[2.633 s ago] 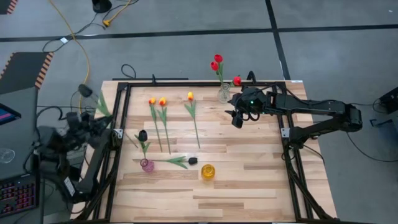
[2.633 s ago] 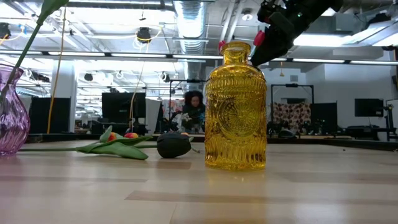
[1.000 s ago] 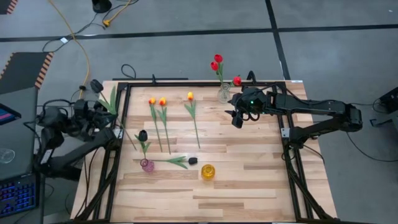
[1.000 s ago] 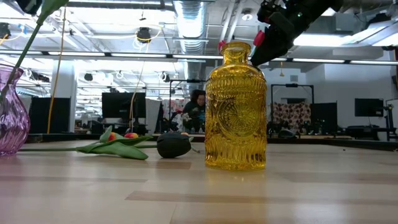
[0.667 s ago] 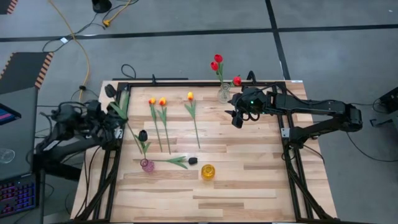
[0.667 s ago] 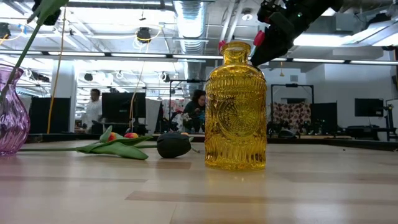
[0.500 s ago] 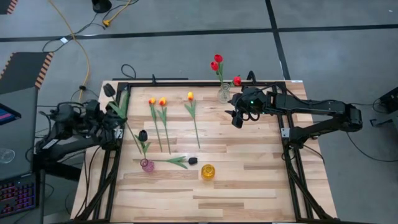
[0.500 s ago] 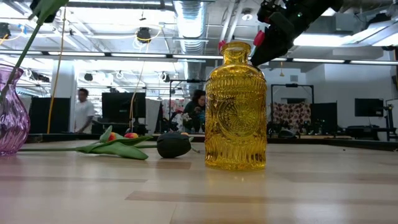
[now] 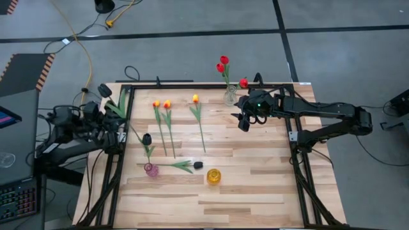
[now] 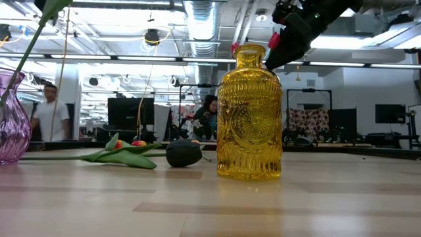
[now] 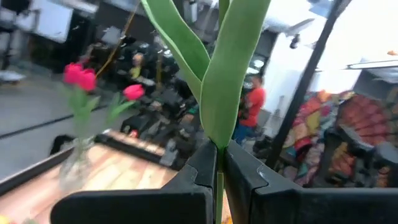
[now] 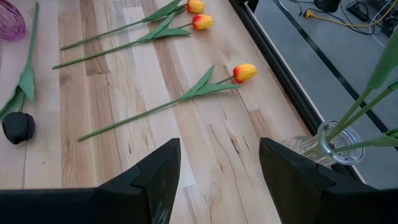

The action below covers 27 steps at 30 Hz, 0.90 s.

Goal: Sort flowers into vase by color
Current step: Put the top black flower into the purple vase

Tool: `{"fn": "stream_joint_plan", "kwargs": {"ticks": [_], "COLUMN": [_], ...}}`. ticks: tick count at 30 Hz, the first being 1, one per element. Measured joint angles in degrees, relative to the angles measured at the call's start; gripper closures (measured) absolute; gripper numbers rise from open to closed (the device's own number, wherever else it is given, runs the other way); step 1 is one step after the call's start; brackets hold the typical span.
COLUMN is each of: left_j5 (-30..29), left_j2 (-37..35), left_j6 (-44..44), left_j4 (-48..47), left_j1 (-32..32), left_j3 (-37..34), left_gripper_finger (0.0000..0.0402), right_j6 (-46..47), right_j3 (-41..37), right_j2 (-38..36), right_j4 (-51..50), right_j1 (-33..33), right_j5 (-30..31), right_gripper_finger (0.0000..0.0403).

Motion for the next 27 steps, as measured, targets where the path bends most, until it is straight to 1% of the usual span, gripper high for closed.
{"fn": "stream_joint_plan", "kwargs": {"ticks": [4, 14, 21, 23, 27], "left_j5": [2.8, 2.6, -3.4, -4.4, -6.4], "left_j2": [0.1, 0.0, 0.8, 1.1, 1.0], "left_j6": [-0.1, -1.3, 3.0, 4.5, 5.7], "left_j4": [5.6, 5.4, -2.5, -3.7, -9.6], "left_j1": [-1.1, -1.3, -1.2, -1.2, -1.2], "left_j3": [-2.6, -2.5, 4.7, 7.7, 12.5], "left_gripper_finger": [0.0401, 0.0401, 0.0401, 0.0401, 0.0401], "right_j6": [0.0, 0.0, 0.0, 0.0, 0.0], "right_j3": [0.0, 0.0, 0.0, 0.0, 0.0], "right_j2": [0.0, 0.0, 0.0, 0.0, 0.0], "right_j4": [0.0, 0.0, 0.0, 0.0, 0.0], "right_j1": [0.0, 0.0, 0.0, 0.0, 0.0], "right_j5": [0.0, 0.0, 0.0, 0.0, 0.0], "right_gripper_finger": [0.0157, 0.0157, 0.0157, 0.0157, 0.0157]}}
